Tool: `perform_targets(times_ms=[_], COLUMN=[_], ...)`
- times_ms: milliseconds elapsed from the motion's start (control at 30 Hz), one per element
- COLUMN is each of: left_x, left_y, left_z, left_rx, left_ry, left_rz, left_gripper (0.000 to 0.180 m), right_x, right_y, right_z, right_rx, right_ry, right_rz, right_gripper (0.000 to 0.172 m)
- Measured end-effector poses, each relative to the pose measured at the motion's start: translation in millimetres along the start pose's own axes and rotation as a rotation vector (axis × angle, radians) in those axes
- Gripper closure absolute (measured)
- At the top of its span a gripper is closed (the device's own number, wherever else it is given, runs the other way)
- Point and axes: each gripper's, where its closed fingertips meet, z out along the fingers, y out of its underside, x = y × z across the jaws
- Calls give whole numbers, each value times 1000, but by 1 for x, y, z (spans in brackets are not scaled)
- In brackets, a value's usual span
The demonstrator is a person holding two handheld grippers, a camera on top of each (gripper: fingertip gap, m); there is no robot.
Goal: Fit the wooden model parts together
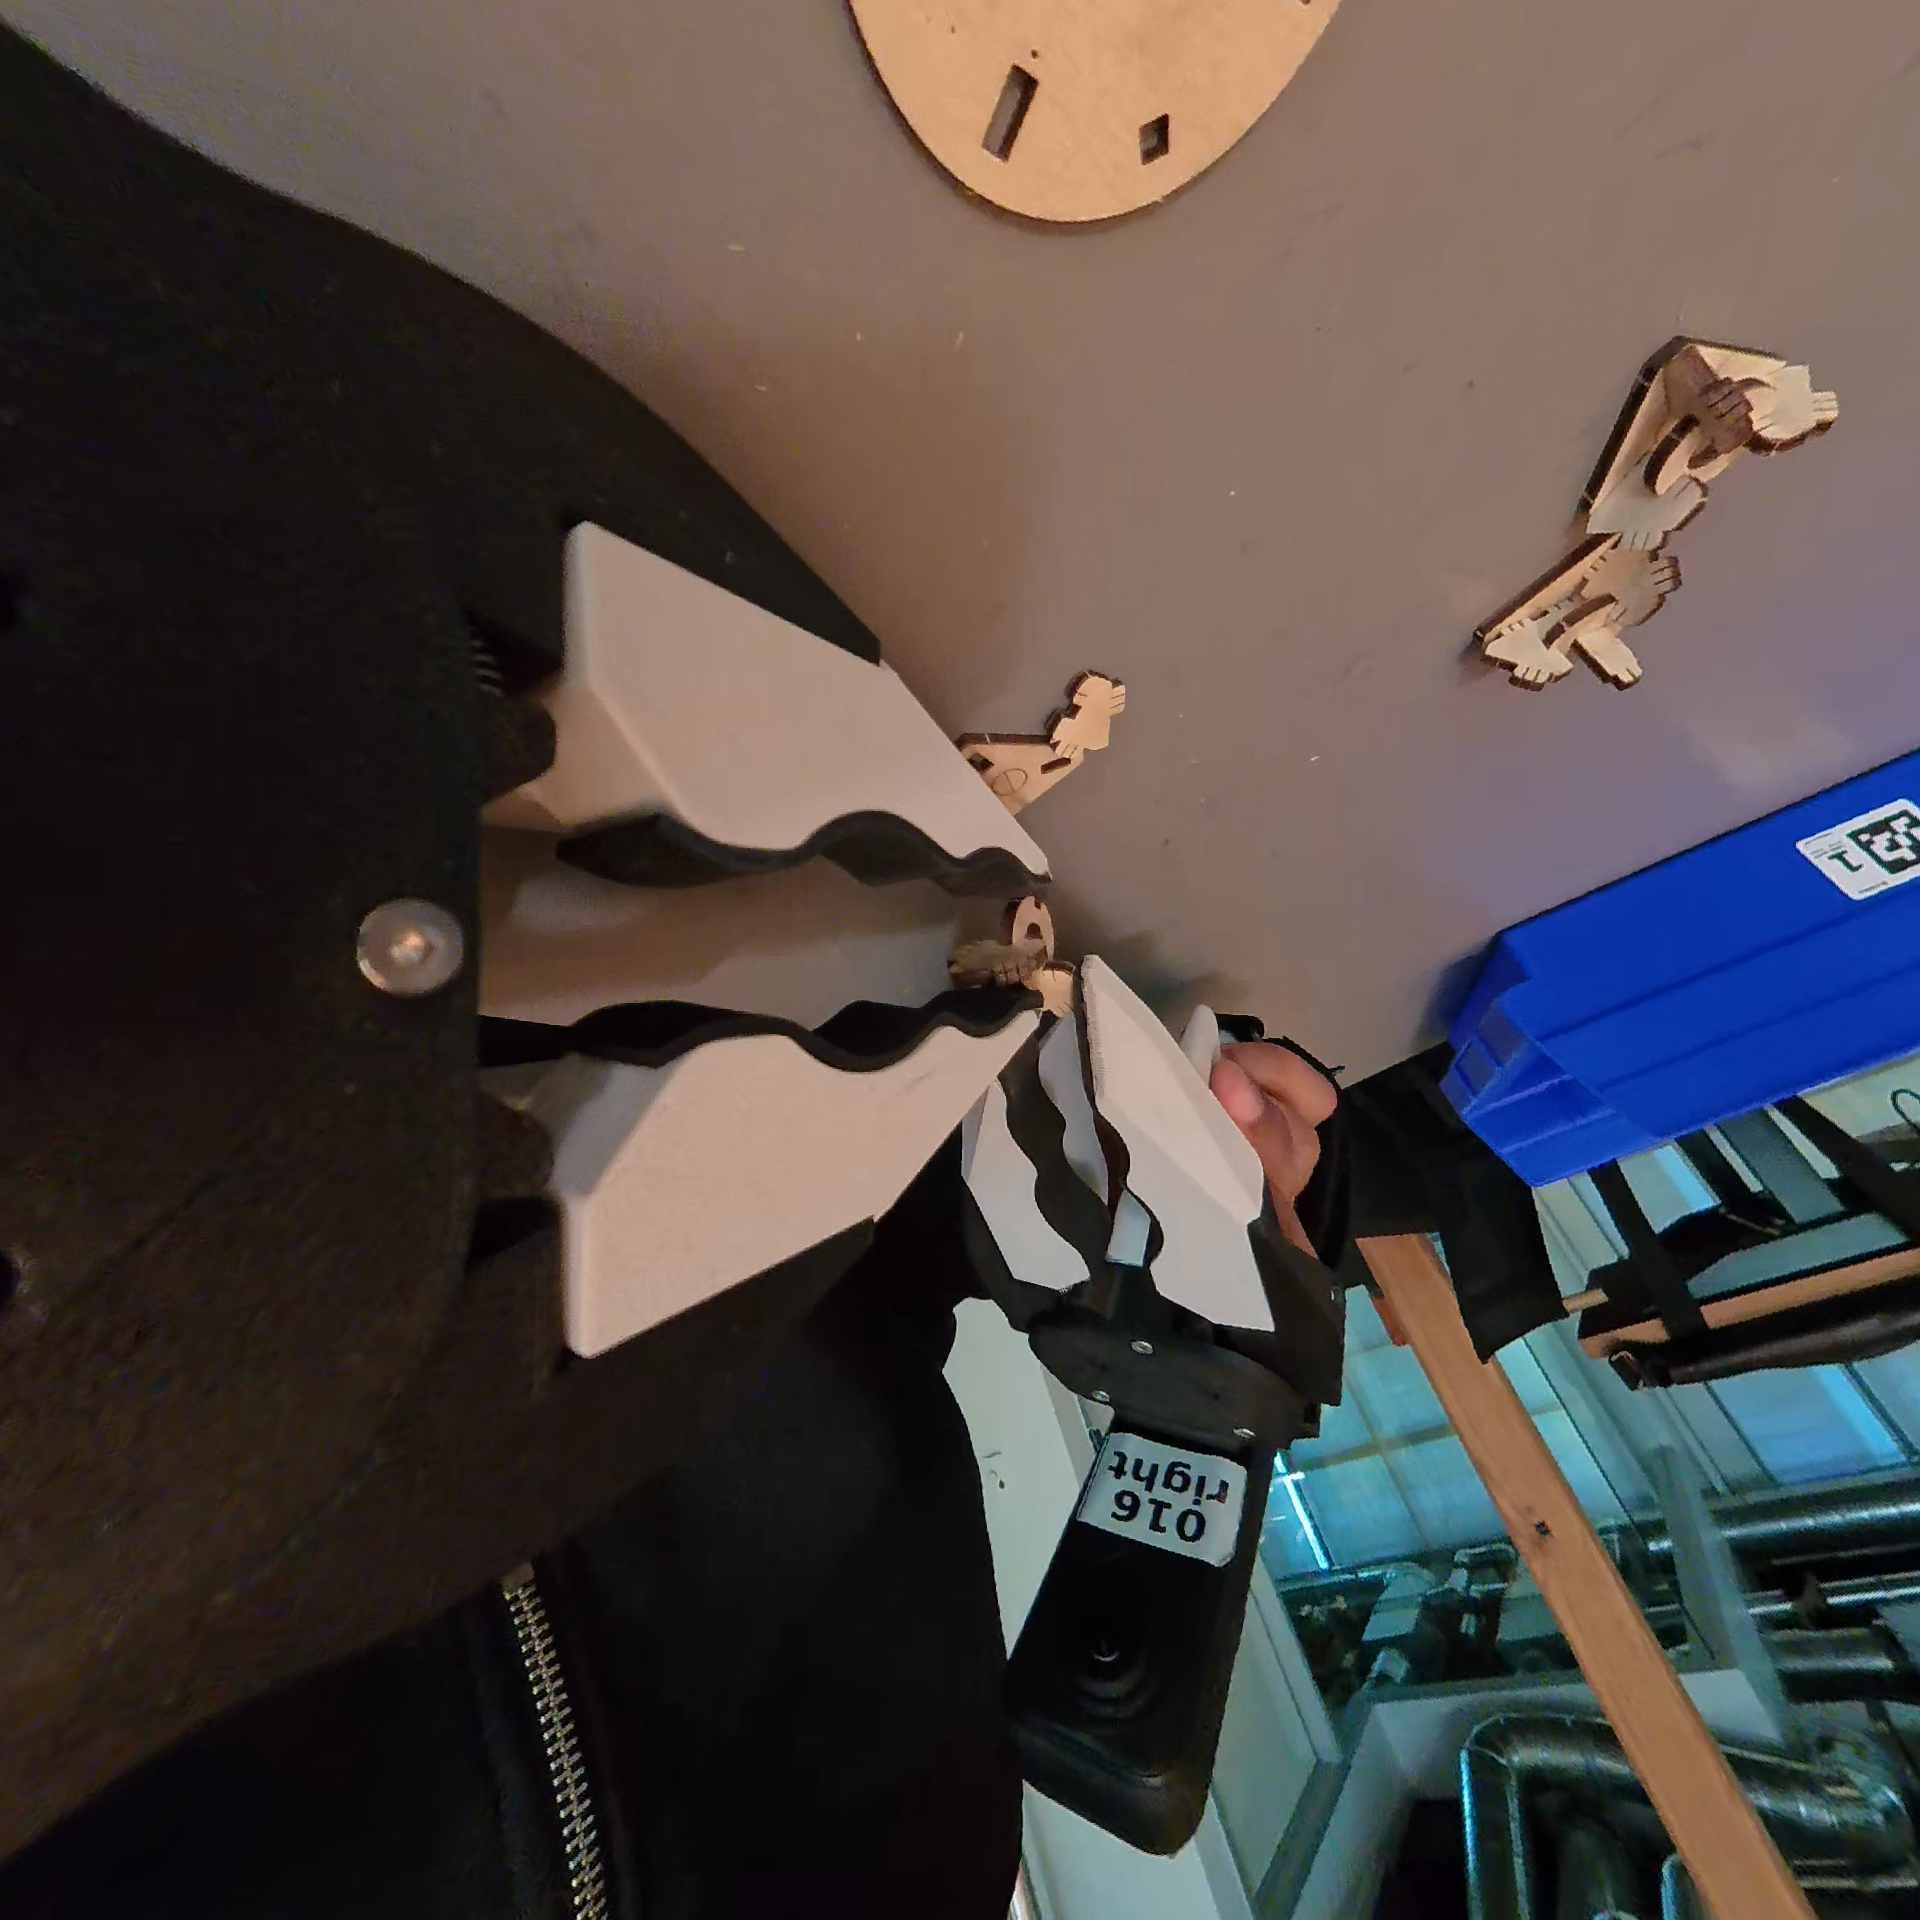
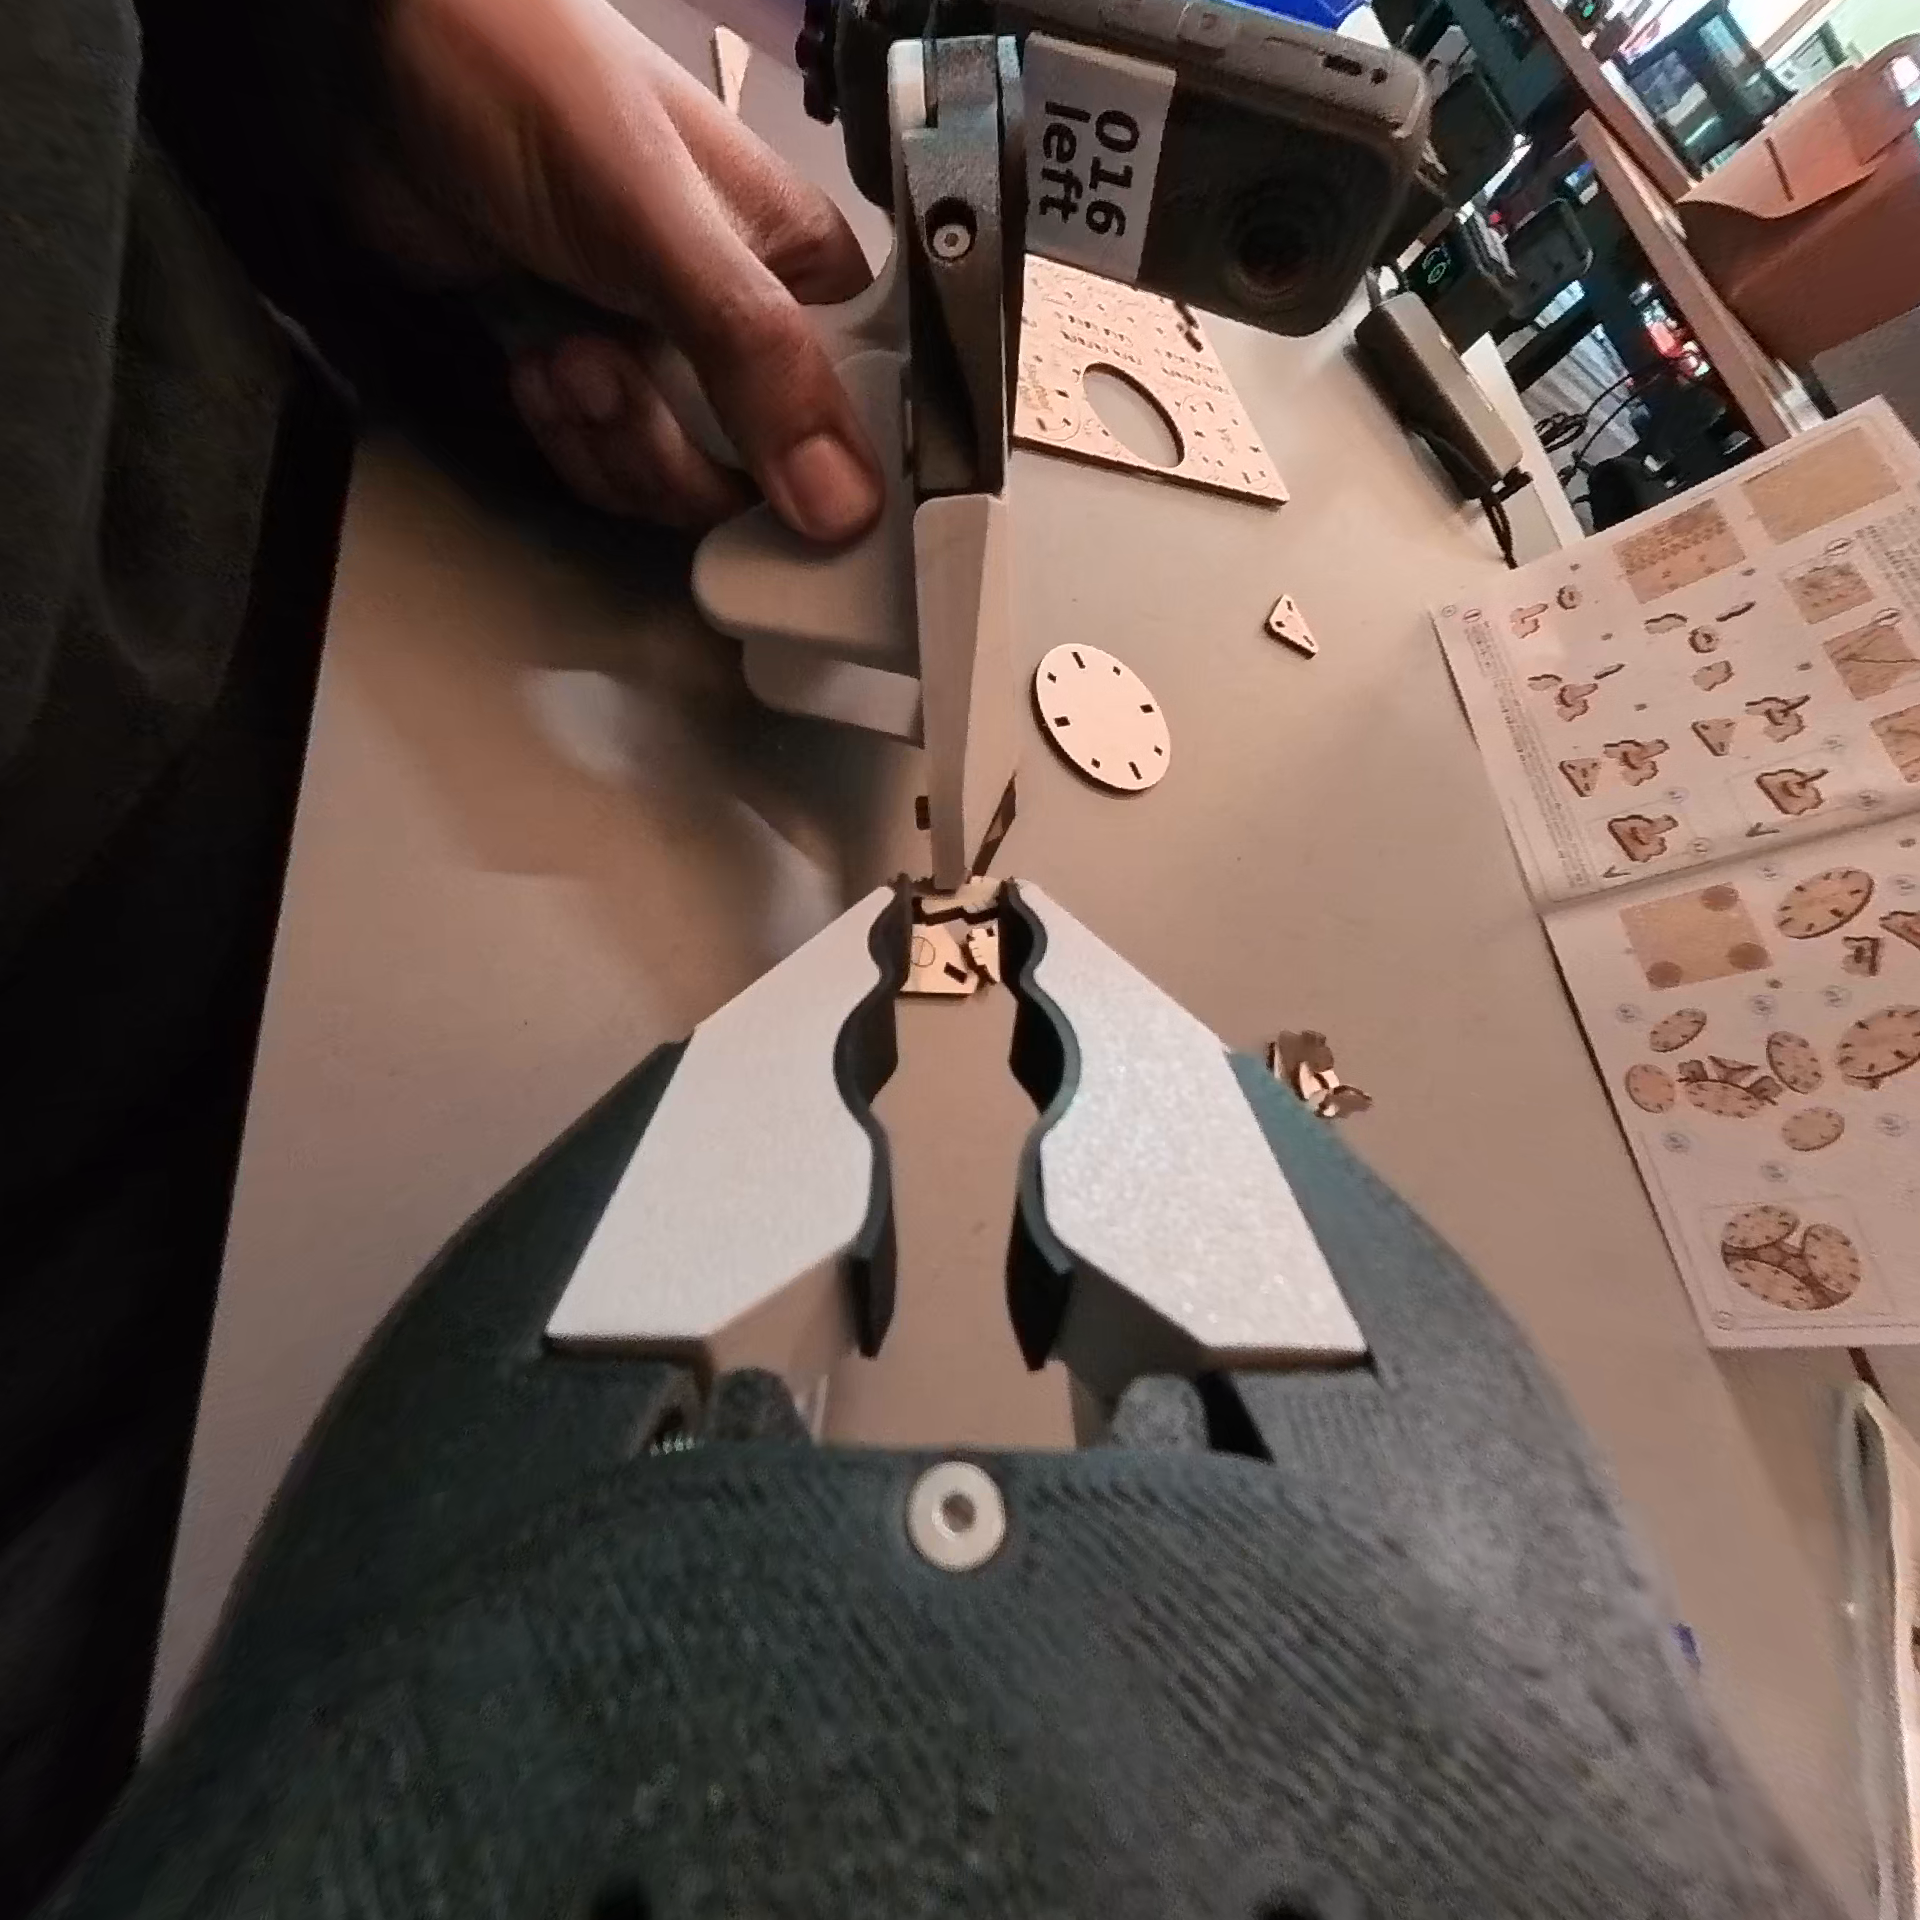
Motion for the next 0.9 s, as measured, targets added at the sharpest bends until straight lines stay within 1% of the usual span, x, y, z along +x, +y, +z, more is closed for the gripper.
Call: perform_targets(times_ms=[133, 200, 233, 300, 333, 433, 600, 700, 900], left_x=[-1, 1, 5, 9, 10, 12, 10, 9, 14], left_y=[0, -4, -6, -8, -9, -11, -13, -9, 1], left_z=[1, 0, 0, 1, 0, -6, -15, -17, -23], left_rx=[3, 23, 31, 44, 51, 69, 88, 73, 51], left_ry=[-15, 7, 36, 70, 75, 84, 82, 62, 25], left_rz=[10, 13, 16, 14, 18, 39, 37, 56, 142], left_gripper=[164, 164, 159, 135, 129, 129, 133, 135, 141], right_x=[0, 2, 3, 2, 3, 7, 13, 8, -4], right_y=[1, -1, -3, -5, -3, 4, 10, 18, 8], right_z=[1, -1, -1, 0, 0, -3, -12, -17, -20], right_rx=[-5, 12, 27, 36, 28, 7, 18, -13, 58], right_ry=[9, 29, 34, 37, 45, 70, 90, 58, -5], right_rz=[-15, -21, -22, -18, -22, -15, 46, 69, 156], right_gripper=[157, 157, 157, 157, 157, 157, 156, 156, 156])
